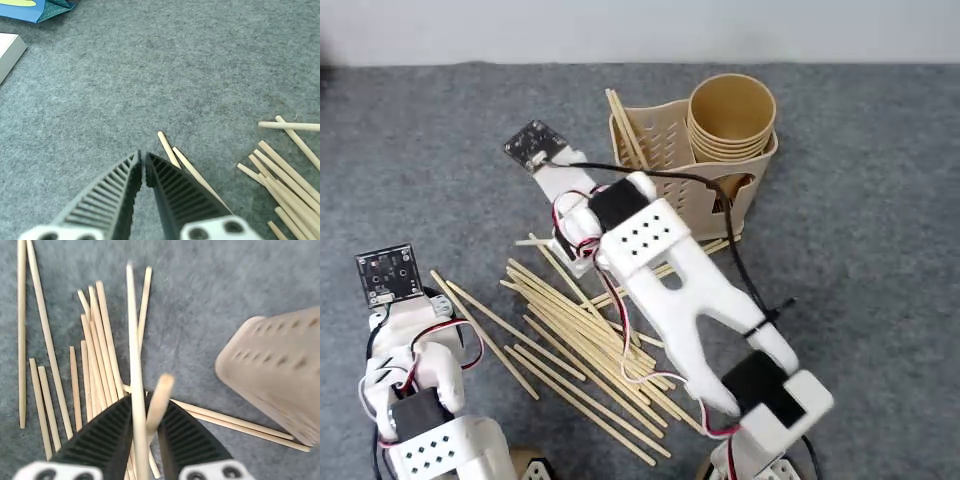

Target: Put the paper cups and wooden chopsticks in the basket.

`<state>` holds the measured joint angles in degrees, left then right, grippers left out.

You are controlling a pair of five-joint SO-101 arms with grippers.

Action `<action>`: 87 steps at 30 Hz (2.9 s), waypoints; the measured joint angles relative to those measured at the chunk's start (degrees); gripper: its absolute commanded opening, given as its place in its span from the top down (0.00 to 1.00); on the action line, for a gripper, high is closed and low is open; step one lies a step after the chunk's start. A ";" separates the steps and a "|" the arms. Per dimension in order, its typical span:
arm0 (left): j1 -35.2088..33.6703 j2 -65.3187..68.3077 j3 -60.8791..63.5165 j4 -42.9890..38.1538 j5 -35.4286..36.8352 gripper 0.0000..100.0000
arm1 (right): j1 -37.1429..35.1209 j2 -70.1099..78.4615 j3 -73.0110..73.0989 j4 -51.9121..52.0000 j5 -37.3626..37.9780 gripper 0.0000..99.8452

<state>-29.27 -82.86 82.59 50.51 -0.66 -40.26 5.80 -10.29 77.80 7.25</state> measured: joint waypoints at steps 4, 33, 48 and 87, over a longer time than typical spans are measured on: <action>0.00 0.00 0.00 0.00 0.00 0.99 | 1.76 -5.27 0.00 0.00 0.00 0.99; 0.00 0.00 0.00 0.00 0.00 0.99 | 2.73 -15.12 4.75 0.00 -0.18 0.87; 0.00 0.00 0.00 0.00 0.00 0.99 | 2.64 10.46 11.43 -16.18 -0.18 0.87; 0.00 0.00 0.00 0.00 0.00 0.99 | -1.05 19.87 10.55 -16.26 2.11 0.99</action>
<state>-29.27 -82.86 82.59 50.51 -0.66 -41.32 25.67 0.26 61.54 9.36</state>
